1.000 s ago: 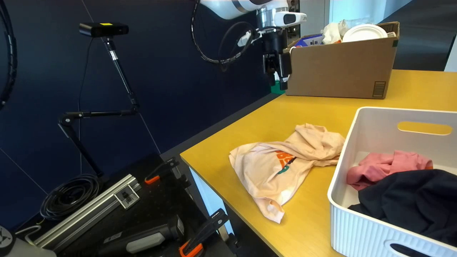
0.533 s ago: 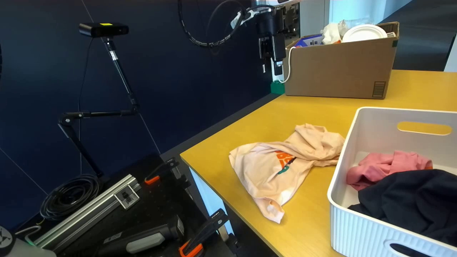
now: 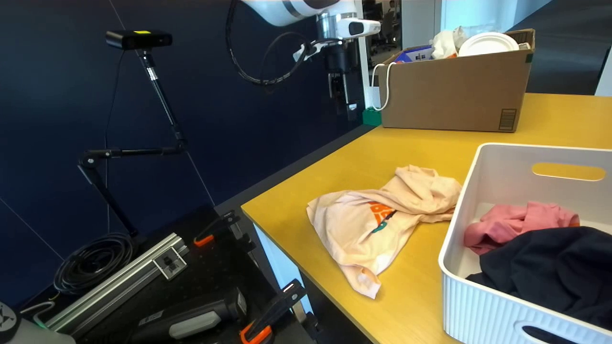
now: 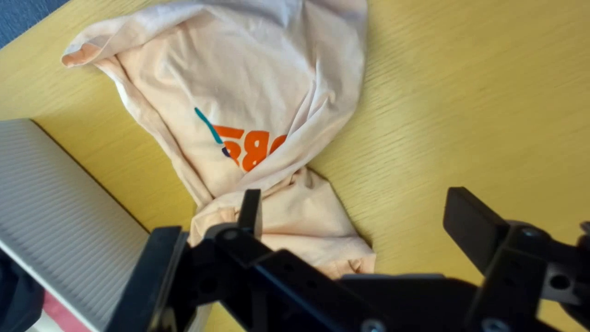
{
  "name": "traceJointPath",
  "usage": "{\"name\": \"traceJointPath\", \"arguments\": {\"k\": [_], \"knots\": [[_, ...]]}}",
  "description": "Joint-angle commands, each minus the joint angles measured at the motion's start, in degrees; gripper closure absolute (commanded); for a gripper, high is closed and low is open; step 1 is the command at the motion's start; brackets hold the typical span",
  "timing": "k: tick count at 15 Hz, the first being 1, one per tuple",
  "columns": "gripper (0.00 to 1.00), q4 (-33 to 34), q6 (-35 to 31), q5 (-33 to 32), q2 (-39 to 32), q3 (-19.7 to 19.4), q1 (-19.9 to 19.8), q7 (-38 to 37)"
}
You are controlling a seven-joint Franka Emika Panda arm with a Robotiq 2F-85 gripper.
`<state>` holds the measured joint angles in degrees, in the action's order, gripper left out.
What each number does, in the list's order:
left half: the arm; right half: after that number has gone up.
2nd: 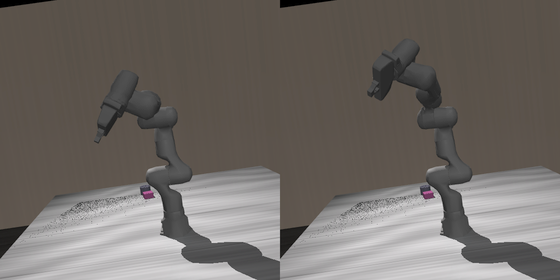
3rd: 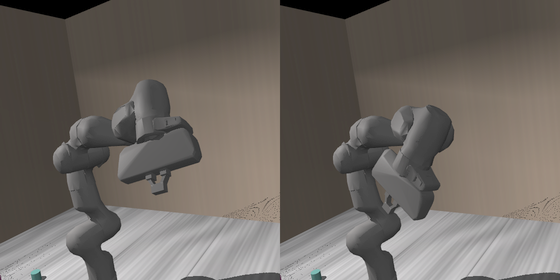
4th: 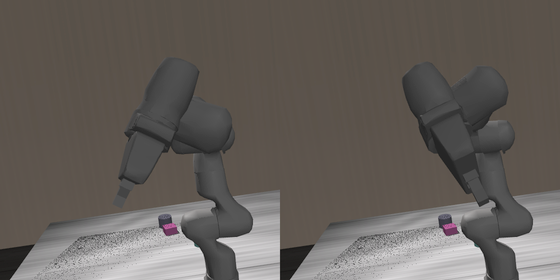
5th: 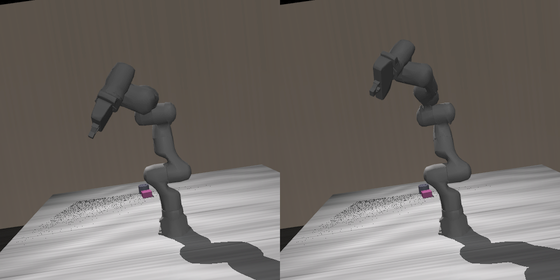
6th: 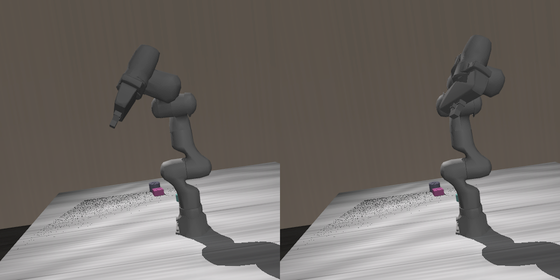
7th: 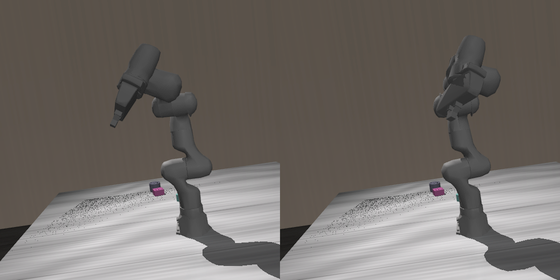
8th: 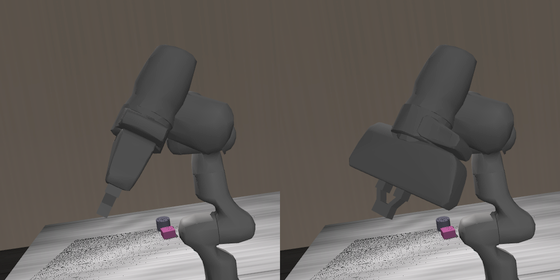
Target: Fold the T-shirt on the table
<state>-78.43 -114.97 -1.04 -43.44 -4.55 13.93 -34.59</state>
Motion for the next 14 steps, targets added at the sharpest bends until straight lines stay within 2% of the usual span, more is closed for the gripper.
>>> {"name": "traceJointPath", "arguments": {"k": [1, 6, 9, 14], "knots": [[0.00, -13.4, -7.2, -1.6, 6.4, 1.0, 3.4, -3.5], [0.00, -28.5, -14.6, -4.8, 13.3, 0.6, 7.5, -9.5], [0.00, -37.6, -18.7, -7.8, 17.4, 1.1, 7.1, -11.1], [0.00, -39.7, -25.0, -10.9, 10.8, 1.3, 4.8, -8.4]]}}
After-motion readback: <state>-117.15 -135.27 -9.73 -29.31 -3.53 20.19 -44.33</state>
